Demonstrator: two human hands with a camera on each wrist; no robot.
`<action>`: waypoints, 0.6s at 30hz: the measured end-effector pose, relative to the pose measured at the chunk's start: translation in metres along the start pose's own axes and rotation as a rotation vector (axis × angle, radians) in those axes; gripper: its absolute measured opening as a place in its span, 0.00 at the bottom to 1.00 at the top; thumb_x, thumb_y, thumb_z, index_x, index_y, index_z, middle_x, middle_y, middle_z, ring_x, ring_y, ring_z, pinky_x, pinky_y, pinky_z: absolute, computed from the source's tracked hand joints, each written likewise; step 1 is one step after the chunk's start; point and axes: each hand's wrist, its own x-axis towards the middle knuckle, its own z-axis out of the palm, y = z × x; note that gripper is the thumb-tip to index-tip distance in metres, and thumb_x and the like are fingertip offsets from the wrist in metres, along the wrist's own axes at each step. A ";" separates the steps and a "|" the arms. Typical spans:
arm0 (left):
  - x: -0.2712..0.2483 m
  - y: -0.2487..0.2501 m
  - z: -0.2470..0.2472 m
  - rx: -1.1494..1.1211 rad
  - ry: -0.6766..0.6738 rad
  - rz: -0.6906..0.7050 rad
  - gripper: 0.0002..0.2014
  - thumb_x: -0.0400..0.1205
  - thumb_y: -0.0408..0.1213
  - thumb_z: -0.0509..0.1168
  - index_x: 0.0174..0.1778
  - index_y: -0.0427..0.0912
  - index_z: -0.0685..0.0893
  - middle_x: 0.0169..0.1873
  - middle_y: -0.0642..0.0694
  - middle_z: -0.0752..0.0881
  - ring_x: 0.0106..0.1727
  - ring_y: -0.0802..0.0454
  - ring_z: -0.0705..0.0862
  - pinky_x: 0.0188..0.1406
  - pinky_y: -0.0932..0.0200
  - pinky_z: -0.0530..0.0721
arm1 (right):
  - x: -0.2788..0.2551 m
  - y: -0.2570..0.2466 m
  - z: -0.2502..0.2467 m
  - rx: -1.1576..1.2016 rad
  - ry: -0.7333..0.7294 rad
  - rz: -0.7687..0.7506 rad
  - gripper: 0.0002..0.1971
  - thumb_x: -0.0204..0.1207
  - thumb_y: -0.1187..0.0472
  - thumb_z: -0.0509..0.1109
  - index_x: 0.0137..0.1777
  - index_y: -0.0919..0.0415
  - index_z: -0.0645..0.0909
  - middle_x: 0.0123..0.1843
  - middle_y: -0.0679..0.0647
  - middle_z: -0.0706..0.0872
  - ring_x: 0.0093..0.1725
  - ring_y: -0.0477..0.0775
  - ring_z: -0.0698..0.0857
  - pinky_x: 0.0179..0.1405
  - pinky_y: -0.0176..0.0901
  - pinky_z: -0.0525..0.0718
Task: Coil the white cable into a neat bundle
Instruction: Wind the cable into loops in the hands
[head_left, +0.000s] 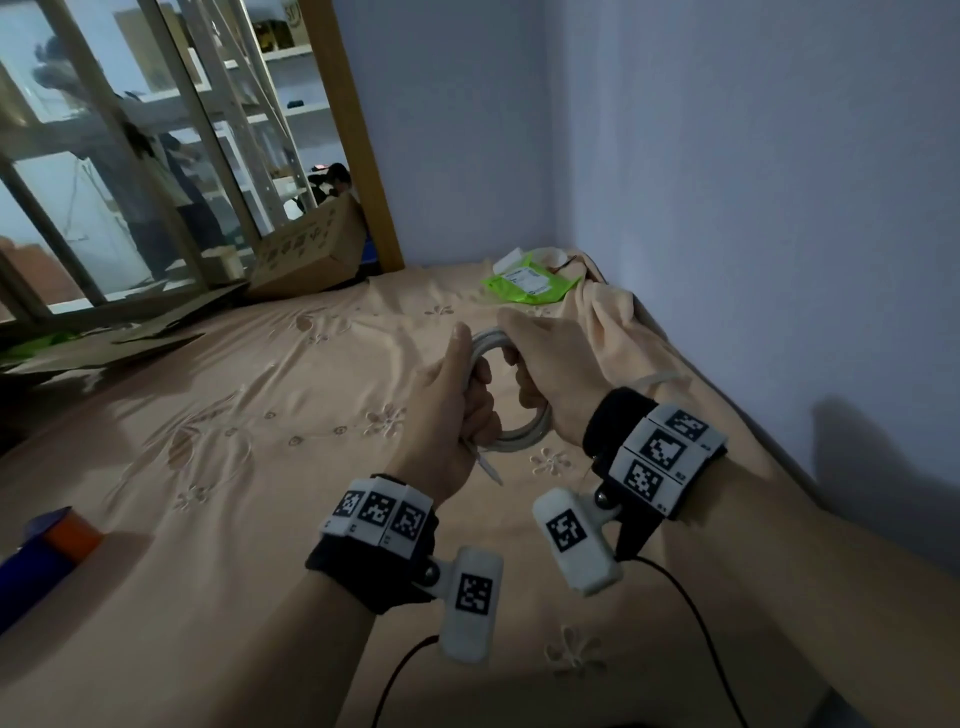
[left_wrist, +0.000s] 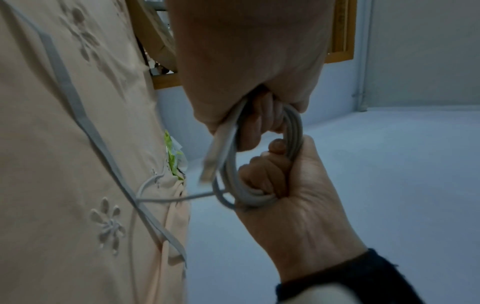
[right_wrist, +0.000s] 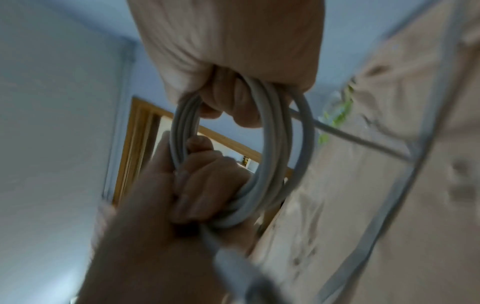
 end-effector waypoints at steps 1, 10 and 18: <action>0.001 0.001 -0.001 0.041 -0.016 -0.006 0.26 0.84 0.59 0.59 0.29 0.41 0.74 0.17 0.49 0.58 0.15 0.55 0.55 0.16 0.63 0.56 | 0.001 0.000 -0.001 -0.112 -0.038 -0.057 0.20 0.78 0.54 0.67 0.27 0.64 0.74 0.21 0.56 0.69 0.17 0.51 0.64 0.18 0.39 0.63; 0.003 0.006 0.002 0.037 0.000 -0.003 0.26 0.85 0.56 0.59 0.25 0.43 0.72 0.15 0.51 0.56 0.15 0.55 0.53 0.19 0.59 0.50 | 0.003 -0.014 -0.005 -0.226 -0.212 -0.010 0.21 0.81 0.51 0.66 0.27 0.60 0.76 0.18 0.50 0.70 0.18 0.49 0.65 0.18 0.38 0.63; -0.001 0.004 0.007 -0.225 0.110 0.004 0.27 0.85 0.55 0.60 0.24 0.43 0.68 0.14 0.51 0.56 0.14 0.56 0.53 0.13 0.62 0.53 | 0.001 -0.004 -0.007 0.185 -0.216 0.226 0.24 0.81 0.44 0.66 0.27 0.58 0.71 0.17 0.47 0.60 0.15 0.46 0.56 0.18 0.37 0.55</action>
